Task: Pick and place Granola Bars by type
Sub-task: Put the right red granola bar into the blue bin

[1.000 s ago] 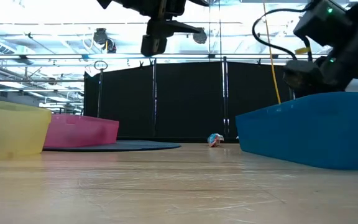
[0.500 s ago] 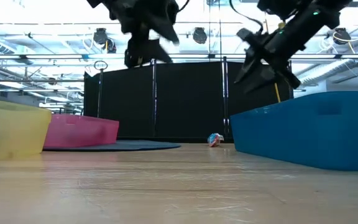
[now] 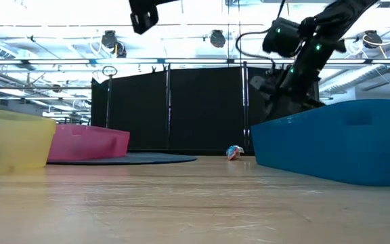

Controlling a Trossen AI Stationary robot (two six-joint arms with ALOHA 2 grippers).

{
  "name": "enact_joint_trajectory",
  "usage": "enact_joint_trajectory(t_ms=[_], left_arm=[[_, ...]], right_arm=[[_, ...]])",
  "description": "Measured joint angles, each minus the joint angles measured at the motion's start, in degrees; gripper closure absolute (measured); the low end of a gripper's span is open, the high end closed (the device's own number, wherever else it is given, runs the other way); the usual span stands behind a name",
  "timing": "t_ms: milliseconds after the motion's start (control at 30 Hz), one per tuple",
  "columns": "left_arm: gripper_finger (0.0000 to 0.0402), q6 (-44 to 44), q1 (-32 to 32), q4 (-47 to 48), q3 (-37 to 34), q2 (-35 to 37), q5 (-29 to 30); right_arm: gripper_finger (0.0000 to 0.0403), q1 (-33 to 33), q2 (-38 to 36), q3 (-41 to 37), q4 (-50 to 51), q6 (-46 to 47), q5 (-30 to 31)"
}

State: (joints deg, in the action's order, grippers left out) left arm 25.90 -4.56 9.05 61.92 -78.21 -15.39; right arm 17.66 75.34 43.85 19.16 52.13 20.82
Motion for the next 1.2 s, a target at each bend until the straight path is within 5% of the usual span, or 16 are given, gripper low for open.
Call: enact_joint_trajectory(t_ms=[400, 700, 1033, 1200], left_arm=[[0.0218, 8.44, -1.23, -7.59, -16.15, 17.79, 5.18], [0.0218, 7.59, -2.78, -8.5, -16.82, 24.3, 5.35], [0.0217, 7.78, -3.28, -8.43, -16.79, 26.23, 4.94], [0.0218, 8.75, -3.88, -8.38, -16.75, 26.54, 4.77]], right_arm=[[0.0187, 1.4, 10.61, -0.08, -4.15, 6.36, -4.23], [0.0196, 3.95, 14.81, -0.02, -8.97, 9.15, -6.1], [0.0272, 4.64, 20.48, 3.68, -10.76, 9.83, -10.13], [0.0349, 4.75, 20.53, 6.24, -8.93, 6.43, -11.08]])
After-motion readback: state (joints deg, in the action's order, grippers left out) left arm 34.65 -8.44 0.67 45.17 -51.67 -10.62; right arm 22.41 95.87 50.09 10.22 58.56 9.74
